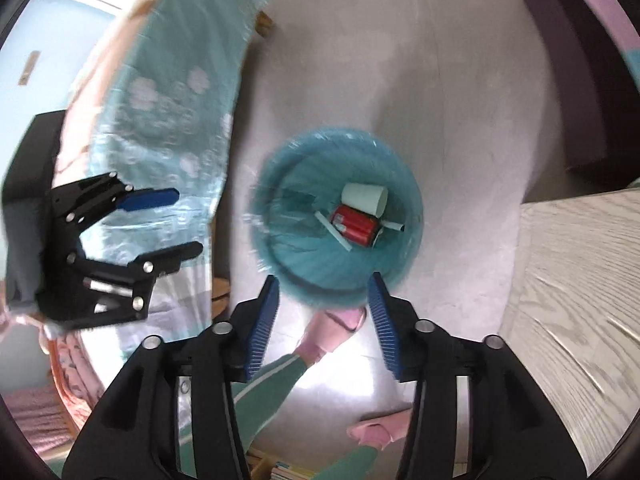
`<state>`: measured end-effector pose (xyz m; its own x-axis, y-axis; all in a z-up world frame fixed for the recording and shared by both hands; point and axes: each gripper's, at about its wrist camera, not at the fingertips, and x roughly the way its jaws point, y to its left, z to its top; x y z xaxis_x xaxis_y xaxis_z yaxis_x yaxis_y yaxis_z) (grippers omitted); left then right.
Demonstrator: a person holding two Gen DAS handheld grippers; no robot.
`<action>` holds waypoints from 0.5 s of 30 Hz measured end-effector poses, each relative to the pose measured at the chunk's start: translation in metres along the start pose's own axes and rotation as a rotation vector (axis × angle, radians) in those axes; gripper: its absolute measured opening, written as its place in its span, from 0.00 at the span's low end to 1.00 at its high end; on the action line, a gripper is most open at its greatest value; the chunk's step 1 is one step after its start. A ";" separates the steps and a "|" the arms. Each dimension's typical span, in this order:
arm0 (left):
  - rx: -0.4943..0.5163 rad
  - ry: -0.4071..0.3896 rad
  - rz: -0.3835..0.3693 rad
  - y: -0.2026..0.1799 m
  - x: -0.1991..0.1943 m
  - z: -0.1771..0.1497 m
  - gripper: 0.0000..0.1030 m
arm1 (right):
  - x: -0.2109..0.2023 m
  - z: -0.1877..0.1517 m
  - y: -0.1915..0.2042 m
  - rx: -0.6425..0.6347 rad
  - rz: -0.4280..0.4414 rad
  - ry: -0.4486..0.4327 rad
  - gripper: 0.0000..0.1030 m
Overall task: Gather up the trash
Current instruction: 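Move both open tools back over the table toward the remaining trash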
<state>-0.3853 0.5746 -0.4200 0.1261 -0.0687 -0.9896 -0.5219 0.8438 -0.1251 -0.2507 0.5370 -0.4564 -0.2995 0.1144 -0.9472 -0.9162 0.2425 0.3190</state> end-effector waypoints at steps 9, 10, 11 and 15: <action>0.200 -0.140 0.082 -0.065 -0.196 0.015 0.76 | -0.227 -0.087 0.045 0.007 0.038 -0.220 0.61; 0.227 -0.163 0.089 -0.075 -0.212 0.020 0.76 | -0.240 -0.095 0.044 0.018 0.027 -0.239 0.62; 0.259 -0.188 0.094 -0.087 -0.231 0.025 0.76 | -0.263 -0.109 0.044 0.042 0.015 -0.270 0.63; 0.388 -0.279 0.087 -0.138 -0.285 0.043 0.87 | -0.334 -0.170 0.035 0.137 -0.040 -0.402 0.69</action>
<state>-0.3129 0.5010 -0.1180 0.3454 0.1116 -0.9318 -0.1945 0.9798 0.0453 -0.2281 0.3440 -0.1343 -0.1118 0.4621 -0.8798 -0.8729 0.3775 0.3092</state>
